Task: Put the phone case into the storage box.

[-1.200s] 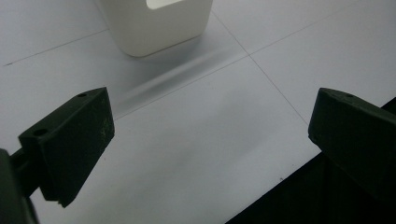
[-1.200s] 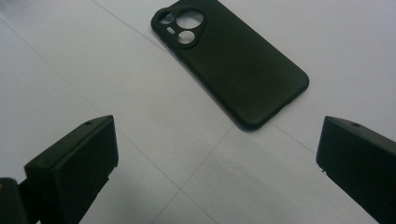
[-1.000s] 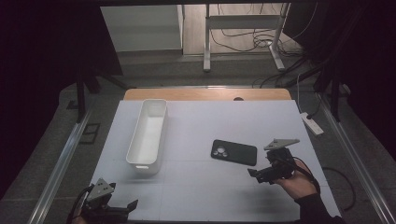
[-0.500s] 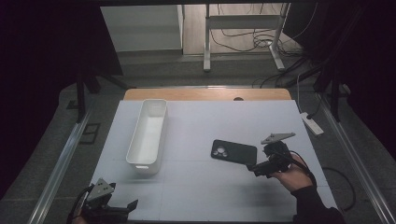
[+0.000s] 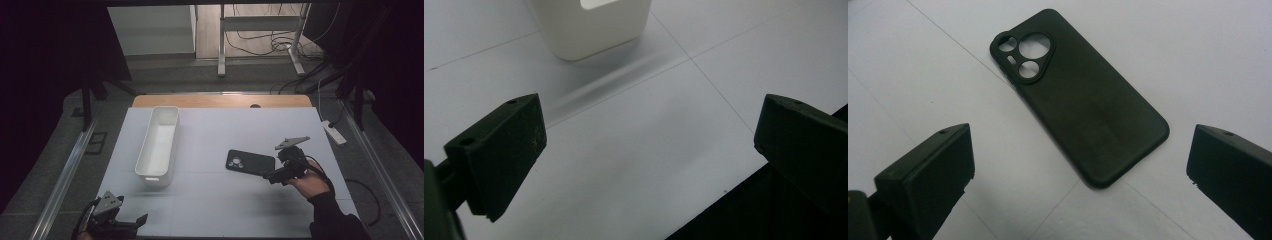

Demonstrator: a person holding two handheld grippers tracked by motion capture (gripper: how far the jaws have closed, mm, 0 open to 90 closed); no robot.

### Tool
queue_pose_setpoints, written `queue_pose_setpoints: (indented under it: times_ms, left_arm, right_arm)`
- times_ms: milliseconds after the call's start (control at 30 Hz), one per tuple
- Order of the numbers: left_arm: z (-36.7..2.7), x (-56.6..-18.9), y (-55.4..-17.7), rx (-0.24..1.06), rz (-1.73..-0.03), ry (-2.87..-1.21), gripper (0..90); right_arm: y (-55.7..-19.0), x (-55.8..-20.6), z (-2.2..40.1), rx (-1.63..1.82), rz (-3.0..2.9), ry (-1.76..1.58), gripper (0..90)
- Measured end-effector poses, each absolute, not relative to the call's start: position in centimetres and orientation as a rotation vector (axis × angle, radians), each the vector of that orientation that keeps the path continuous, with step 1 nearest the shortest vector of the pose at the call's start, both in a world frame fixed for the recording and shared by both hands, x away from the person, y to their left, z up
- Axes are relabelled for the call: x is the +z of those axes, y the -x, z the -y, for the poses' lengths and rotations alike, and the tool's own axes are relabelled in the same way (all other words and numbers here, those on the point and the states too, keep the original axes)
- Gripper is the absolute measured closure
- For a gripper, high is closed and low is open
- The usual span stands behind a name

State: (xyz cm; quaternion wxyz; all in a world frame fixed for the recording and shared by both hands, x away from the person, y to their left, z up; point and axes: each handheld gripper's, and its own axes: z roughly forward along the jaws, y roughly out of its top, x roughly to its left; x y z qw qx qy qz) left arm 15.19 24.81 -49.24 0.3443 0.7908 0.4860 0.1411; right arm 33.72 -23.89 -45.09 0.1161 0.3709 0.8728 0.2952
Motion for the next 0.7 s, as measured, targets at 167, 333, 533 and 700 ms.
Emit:
queue_pose_setpoints:
  times_ms: [167,333,533,700]
  left_arm:
    - [-24.8,-49.2,-15.2,0.367,-1.262,-2.056,1.1]
    - [-24.8,-49.2,-15.2,0.367,-1.262,-2.055,1.1]
    - [-24.8,-49.2,-15.2,0.367,-1.262,-2.055,1.1]
    - [-24.8,-49.2,-15.2,0.367,-1.262,-2.055,1.1]
  right_arm:
    - [-34.3,-45.2,23.6,0.859,-2.558,-1.093,0.0]
    - [-35.0,-45.2,23.1,0.856,-2.564,-1.086,0.0]
    - [-36.0,-45.3,22.6,0.858,-2.565,-1.097,0.0]
    - [-36.6,-45.4,22.0,0.839,-2.572,-1.087,0.0]
